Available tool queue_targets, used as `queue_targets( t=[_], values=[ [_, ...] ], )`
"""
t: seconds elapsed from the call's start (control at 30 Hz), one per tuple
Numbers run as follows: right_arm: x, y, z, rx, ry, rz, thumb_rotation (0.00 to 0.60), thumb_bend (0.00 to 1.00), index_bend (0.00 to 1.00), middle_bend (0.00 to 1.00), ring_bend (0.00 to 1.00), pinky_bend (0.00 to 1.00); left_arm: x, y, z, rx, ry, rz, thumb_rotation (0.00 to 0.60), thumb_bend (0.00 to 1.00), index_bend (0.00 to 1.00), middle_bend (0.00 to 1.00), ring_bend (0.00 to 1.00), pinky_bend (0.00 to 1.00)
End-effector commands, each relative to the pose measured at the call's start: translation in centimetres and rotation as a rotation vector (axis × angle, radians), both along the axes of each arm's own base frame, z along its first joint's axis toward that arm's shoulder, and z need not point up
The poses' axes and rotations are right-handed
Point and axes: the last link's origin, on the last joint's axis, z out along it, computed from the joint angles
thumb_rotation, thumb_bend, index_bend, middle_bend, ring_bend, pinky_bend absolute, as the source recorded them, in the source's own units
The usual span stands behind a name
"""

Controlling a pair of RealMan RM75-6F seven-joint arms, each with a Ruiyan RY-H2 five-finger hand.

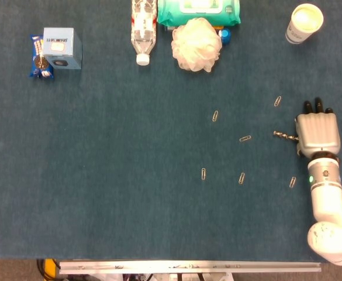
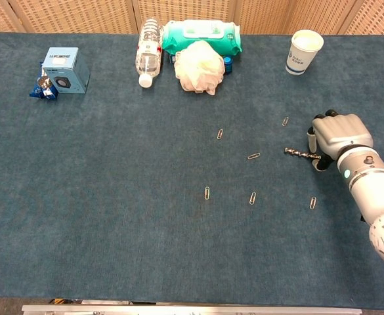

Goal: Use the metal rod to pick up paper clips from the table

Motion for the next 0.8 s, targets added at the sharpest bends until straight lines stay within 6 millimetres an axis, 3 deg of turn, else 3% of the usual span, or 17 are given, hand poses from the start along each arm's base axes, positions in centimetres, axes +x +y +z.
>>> queue_targets(
  t=[0.03, 0.8],
  values=[
    [0.01, -0.01, -0.03, 0.001, 0.0, 0.0, 0.6, 0.26, 0.52, 0.15, 0.05, 0.24, -0.05, -0.04, 0.0, 0.0, 0.0, 0.002, 0.6, 0.14, 0.57, 0.56, 0.53, 0.74],
    [0.03, -0.3, -0.3, 0.016, 0.004, -0.011, 0.6, 0.29, 0.53, 0.15, 0.05, 0.24, -0.32, -0.17, 0.05, 0.003, -0.007, 0.01, 0.6, 0.14, 0.57, 0.56, 0.53, 0.74]
  ],
)
